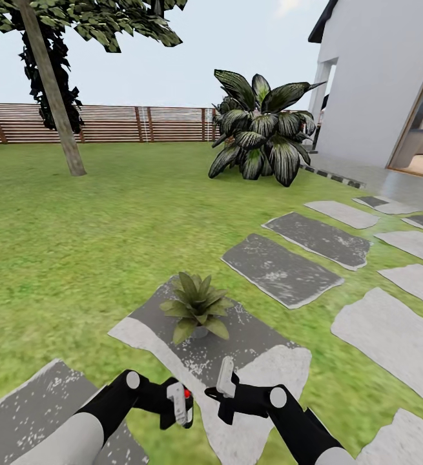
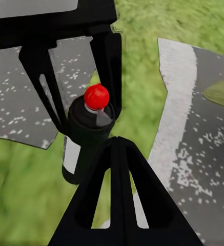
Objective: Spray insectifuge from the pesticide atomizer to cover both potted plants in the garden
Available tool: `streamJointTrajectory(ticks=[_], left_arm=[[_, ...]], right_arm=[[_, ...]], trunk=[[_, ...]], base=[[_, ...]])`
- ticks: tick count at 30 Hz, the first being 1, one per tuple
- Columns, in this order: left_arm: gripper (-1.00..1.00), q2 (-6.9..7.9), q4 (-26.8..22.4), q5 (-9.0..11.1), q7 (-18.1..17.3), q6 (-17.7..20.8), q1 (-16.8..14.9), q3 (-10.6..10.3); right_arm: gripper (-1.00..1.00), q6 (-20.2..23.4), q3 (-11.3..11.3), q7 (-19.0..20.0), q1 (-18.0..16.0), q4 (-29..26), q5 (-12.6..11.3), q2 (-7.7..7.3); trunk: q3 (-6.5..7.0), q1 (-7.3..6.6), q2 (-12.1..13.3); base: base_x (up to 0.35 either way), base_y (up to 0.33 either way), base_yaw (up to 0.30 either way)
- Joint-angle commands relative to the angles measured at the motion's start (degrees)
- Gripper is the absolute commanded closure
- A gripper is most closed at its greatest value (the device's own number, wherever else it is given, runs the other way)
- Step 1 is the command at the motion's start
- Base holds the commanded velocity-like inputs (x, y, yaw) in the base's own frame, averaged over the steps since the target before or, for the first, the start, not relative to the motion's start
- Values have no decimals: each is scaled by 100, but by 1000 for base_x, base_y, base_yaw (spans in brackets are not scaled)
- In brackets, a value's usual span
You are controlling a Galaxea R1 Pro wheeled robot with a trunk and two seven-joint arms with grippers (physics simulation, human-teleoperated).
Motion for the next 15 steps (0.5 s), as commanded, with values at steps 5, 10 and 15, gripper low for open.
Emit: streamJointTrajectory(ticks=[5,10,15], left_arm=[[100,5,8,-53,-96,-51,-2,0],[100,0,19,-50,-107,-58,-2,-1],[100,-16,19,-50,-107,-62,-2,0]], right_arm=[[100,-33,-7,1,-3,-5,55,-2],[100,-33,-7,1,-1,-4,55,-2],[100,-33,-7,1,1,-2,55,-7]], trunk=[[-5,-1,-2],[-5,-1,-2],[-5,-1,-2]], base=[[0,0,0],[0,0,0],[0,0,0]])
